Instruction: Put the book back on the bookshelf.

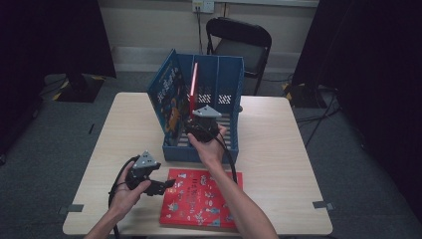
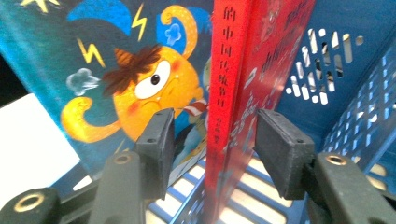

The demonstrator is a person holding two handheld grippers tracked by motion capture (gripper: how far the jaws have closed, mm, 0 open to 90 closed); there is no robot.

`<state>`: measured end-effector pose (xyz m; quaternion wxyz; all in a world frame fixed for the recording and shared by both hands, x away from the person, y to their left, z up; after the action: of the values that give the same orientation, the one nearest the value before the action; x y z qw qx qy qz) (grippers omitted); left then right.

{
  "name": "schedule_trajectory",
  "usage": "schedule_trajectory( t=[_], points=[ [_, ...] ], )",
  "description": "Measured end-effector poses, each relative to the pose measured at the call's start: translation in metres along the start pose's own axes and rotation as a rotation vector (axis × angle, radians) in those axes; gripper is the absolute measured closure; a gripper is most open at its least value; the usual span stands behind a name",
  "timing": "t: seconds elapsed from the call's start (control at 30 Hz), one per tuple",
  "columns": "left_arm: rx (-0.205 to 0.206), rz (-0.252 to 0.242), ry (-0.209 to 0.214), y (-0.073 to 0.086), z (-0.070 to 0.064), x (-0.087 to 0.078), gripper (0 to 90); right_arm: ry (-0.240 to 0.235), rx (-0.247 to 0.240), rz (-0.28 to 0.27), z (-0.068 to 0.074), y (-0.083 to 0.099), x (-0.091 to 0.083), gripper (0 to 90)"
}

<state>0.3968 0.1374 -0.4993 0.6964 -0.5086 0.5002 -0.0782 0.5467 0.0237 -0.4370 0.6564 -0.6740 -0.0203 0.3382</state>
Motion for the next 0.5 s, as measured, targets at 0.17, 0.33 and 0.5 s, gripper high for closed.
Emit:
schedule_trajectory(
  t=[0.17, 0.33, 0.5],
  points=[
    [-0.029, -0.010, -0.003, -0.001, 0.001, 0.000, 16.2, -0.039, 0.005, 0.006, 0.001, 0.002, -0.010, 45.4],
    [-0.030, -0.005, -0.014, -0.001, 0.002, 0.000, 16.2, -0.078, -0.035, 0.005, 0.001, 0.005, -0.028, 47.2],
    [-0.042, -0.010, 0.006, -0.002, 0.002, 0.000, 16.2, -0.128, -0.004, 0.016, -0.008, 0.011, -0.051, 45.8]
  ],
)
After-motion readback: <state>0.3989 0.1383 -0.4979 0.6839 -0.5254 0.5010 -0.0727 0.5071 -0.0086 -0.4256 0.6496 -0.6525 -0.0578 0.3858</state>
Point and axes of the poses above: each handheld gripper's, and its own axes: x roughly forward along the jaws, y roughly out of its underside, z roughly to its left, the point moved 9 cm from there along x, roughly forward along the jaws, and after that the axes turned 6 degrees about x, right-handed, at the moved point
